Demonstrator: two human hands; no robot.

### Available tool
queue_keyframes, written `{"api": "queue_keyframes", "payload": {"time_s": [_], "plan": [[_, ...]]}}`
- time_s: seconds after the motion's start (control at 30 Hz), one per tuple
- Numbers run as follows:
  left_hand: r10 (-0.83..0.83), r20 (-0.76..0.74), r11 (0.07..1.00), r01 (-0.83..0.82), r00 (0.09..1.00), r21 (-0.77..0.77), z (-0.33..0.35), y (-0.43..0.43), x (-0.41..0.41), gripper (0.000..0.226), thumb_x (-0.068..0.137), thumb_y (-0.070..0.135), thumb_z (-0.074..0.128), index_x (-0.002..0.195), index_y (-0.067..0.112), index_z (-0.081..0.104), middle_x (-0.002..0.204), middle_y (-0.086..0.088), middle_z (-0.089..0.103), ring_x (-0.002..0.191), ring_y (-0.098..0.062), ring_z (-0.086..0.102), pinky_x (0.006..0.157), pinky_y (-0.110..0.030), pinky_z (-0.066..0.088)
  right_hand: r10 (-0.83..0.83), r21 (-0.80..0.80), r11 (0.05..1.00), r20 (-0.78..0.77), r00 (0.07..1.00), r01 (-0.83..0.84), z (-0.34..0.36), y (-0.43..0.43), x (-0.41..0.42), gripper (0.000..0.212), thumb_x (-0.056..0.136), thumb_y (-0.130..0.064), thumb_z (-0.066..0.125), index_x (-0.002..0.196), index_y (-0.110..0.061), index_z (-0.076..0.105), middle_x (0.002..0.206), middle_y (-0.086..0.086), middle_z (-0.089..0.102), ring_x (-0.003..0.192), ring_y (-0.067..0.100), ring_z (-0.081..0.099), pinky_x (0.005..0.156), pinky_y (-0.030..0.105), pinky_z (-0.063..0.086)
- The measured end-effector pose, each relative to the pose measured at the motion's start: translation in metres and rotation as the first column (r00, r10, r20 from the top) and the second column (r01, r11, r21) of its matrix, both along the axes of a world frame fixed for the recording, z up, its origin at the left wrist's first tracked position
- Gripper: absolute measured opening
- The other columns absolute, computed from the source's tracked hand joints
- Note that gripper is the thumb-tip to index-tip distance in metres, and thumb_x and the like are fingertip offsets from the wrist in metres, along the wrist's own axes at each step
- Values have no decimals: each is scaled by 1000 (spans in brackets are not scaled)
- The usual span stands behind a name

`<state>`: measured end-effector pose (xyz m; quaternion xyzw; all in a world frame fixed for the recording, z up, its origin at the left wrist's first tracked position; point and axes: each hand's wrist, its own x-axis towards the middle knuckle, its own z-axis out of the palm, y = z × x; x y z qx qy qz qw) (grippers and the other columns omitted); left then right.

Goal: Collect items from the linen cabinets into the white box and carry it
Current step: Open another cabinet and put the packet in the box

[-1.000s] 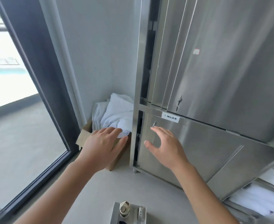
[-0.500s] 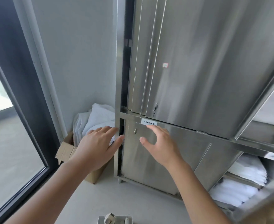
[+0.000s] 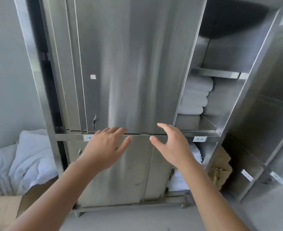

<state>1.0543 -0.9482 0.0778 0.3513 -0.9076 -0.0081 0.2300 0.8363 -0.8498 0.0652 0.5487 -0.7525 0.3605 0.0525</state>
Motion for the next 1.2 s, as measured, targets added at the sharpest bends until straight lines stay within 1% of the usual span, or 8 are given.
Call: {"api": "queue_keyframes", "payload": {"time_s": [0.13, 0.27, 0.4, 0.53, 0.73, 0.93, 1.0, 1.2], "plan": [[-83, -15, 997, 83, 996, -3, -1, 10, -42, 57, 97, 61, 23, 128, 26, 55, 119, 7, 64, 111, -19, 59, 93, -37, 44, -61, 15, 998, 11, 998, 60, 0, 22, -34, 63, 92, -53, 63, 147, -26, 50, 147, -12, 52, 140, 6, 40, 107, 25, 34], [-102, 16, 994, 102, 995, -39, 1, -6, -62, 59, 95, 64, 18, 126, 28, 54, 116, 11, 63, 107, -16, 59, 89, -33, 43, -95, 3, 995, 41, 995, 95, -5, 17, -56, 63, 91, -55, 63, 147, -30, 49, 147, -15, 50, 139, 2, 38, 102, 19, 30], [-90, 24, 993, 91, 996, -70, 10, -41, -82, 57, 98, 63, 17, 124, 28, 54, 115, 10, 63, 106, -17, 59, 89, -33, 42, -100, 8, 995, 53, 994, 100, -8, -12, -73, 64, 91, -56, 62, 148, -30, 48, 148, -15, 50, 140, 3, 38, 104, 23, 33], [-126, 38, 986, 129, 991, -103, 8, -72, -112, 66, 92, 65, 11, 123, 26, 55, 115, 9, 63, 104, -19, 59, 89, -34, 43, -123, 21, 992, 47, 991, 122, -9, -43, -100, 66, 91, -57, 61, 149, -30, 45, 150, -15, 49, 140, 4, 37, 101, 23, 32], [-174, 93, 984, 178, 980, -34, -15, -103, -180, 53, 98, 59, 23, 125, 25, 54, 111, 8, 61, 105, -19, 58, 92, -34, 42, -215, 64, 976, 76, 974, 210, -21, -58, -157, 66, 90, -57, 60, 149, -32, 44, 151, -18, 47, 141, 2, 36, 102, 25, 34], [-258, 141, 966, 258, 956, 17, -32, -106, -262, 52, 98, 59, 23, 122, 26, 54, 107, 8, 61, 105, -20, 58, 92, -35, 43, -282, 123, 956, 134, 950, 267, -45, -50, -227, 66, 92, -55, 61, 151, -31, 43, 152, -13, 45, 142, 6, 38, 109, 29, 35], [-256, 146, 966, 256, 956, 18, -39, -108, -286, 53, 98, 59, 22, 126, 27, 53, 111, 9, 62, 107, -19, 57, 94, -35, 42, -278, 134, 956, 140, 950, 260, -52, -53, -255, 65, 92, -55, 61, 150, -31, 44, 151, -14, 46, 138, 8, 43, 106, 28, 36], [-131, 86, 991, 127, 988, 45, -54, -109, -371, 54, 97, 60, 22, 123, 26, 55, 110, 8, 63, 105, -20, 59, 92, -35, 44, -150, 131, 983, 166, 975, 129, -70, -74, -350, 66, 92, -54, 61, 151, -30, 42, 151, -16, 47, 139, 6, 39, 103, 24, 34]]}}
